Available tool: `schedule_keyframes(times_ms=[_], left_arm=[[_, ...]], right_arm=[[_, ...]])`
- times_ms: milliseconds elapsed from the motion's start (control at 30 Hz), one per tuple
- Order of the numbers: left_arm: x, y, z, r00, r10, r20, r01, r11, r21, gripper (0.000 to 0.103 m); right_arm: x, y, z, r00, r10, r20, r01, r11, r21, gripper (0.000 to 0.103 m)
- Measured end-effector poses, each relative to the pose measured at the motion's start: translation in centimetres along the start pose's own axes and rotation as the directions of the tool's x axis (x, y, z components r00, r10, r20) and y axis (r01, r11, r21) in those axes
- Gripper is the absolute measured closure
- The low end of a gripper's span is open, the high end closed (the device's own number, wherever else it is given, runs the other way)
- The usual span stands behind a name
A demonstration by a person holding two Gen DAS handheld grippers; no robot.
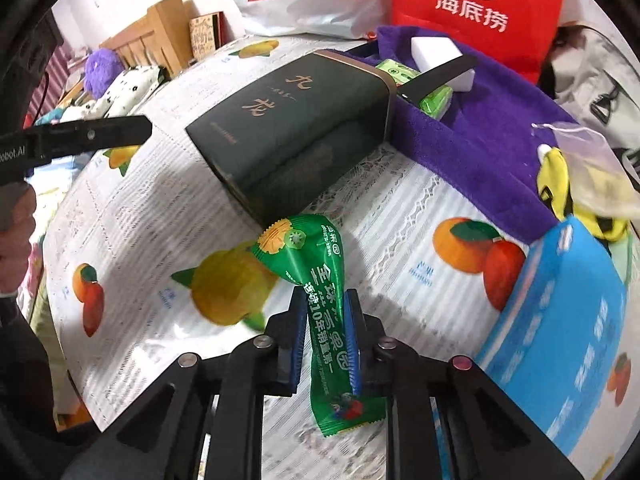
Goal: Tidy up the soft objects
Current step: 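Grasp the white tissue with the left gripper while the right gripper lifts the green snack pack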
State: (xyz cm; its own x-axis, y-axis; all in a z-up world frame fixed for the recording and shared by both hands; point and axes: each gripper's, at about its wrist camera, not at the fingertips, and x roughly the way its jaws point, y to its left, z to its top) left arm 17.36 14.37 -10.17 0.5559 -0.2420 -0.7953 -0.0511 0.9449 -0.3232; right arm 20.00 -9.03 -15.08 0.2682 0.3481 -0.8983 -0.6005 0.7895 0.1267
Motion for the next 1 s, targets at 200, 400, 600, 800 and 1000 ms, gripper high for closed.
schedule_keyframes(times_ms=[200,400,600,800,1000], left_arm=[[-1.1,-1.0,-1.8,1.0,-0.014,-0.001,0.014,1.0,0.027,0.043],[-0.2,-3.3,-4.1,0.996,-0.07,-0.048,0.073,0.995,0.063,0.043],[2.0,-6.2,-6.5,0.993,-0.049,-0.111,0.062,0.991,0.121,0.043],[3.4,-9.4,-8.0,0.992,-0.053,-0.113,0.077,0.972,0.22,0.043],[5.5,-11.8,-8.6,0.991,-0.033,-0.132,0.074,0.946,0.315,0.043]], right_arm=[[-3.2,1.3,-1.0,0.996,-0.006,0.087,0.002,0.999,0.039,0.086],[-7.1,1.9,-4.3,0.983,-0.026,0.181,0.009,0.995,0.095,0.086],[-9.2,1.2,-7.9,0.974,-0.062,0.22,0.026,0.986,0.162,0.086],[-10.0,-0.3,-11.8,0.971,-0.113,0.213,0.059,0.968,0.246,0.086],[-8.9,-2.2,-15.1,0.972,-0.17,0.164,0.114,0.946,0.304,0.086]])
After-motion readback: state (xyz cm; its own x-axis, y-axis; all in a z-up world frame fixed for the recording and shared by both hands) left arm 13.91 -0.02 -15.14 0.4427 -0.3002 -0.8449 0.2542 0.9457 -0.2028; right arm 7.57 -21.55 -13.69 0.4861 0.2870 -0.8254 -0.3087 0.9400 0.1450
